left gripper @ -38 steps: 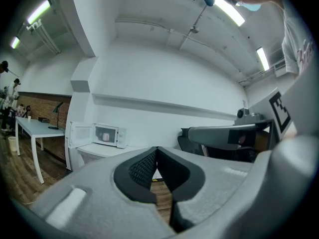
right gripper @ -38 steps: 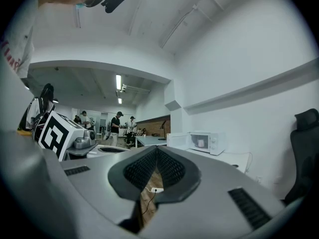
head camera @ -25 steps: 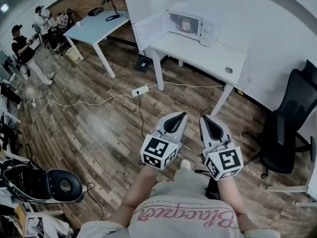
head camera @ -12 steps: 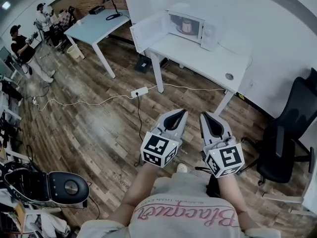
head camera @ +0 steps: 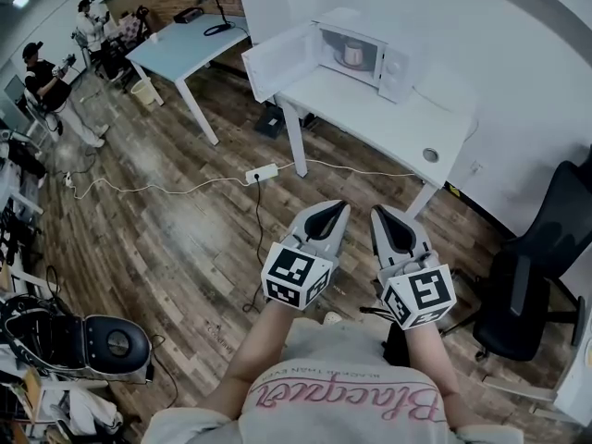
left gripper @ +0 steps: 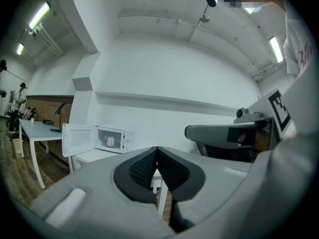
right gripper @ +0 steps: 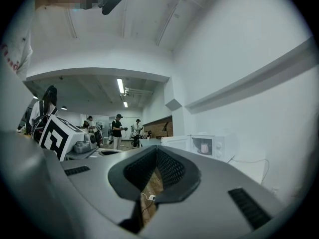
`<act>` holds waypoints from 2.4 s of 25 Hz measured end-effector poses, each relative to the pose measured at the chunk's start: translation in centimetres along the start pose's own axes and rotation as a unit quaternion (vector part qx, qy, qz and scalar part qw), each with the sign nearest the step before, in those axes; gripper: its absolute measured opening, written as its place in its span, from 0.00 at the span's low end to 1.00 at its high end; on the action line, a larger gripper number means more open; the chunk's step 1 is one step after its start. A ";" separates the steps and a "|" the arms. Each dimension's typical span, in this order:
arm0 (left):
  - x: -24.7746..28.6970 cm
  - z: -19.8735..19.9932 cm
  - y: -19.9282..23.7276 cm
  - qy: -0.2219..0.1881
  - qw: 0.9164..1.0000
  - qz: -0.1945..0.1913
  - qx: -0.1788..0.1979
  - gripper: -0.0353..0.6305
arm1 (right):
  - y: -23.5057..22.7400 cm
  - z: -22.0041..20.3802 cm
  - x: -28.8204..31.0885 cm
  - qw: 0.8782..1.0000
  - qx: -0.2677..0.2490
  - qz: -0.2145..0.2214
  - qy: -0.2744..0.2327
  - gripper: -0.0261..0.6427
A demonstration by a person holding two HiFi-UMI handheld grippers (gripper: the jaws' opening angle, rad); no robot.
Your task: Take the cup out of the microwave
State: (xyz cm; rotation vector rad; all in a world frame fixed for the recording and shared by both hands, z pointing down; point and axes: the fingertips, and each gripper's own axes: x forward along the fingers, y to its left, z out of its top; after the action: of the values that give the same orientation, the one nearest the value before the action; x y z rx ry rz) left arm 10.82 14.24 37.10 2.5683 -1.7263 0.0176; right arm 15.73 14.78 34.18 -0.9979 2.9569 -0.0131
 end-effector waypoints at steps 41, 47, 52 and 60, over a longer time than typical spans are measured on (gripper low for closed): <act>9.5 1.1 14.0 0.001 1.000 -0.005 0.005 0.06 | -6.3 -1.7 14.8 0.999 0.008 -0.023 0.035 0.06; 11.4 1.4 17.6 -0.005 1.000 -0.010 0.003 0.06 | -6.9 -1.6 18.8 0.999 -0.001 -0.023 0.033 0.06; 12.9 1.6 20.3 -0.011 1.000 -0.016 -0.002 0.06 | -7.8 -1.3 21.8 0.999 0.009 -0.033 0.024 0.06; 15.6 2.8 24.5 -0.016 0.999 -0.031 0.014 0.06 | -9.2 -0.8 26.7 0.998 0.004 -0.050 0.024 0.06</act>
State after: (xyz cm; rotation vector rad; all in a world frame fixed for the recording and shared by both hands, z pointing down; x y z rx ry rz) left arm -6.04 -9.59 35.66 2.6554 -1.6692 -0.0021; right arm 0.05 -8.77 34.70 -1.1594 2.9435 -0.0527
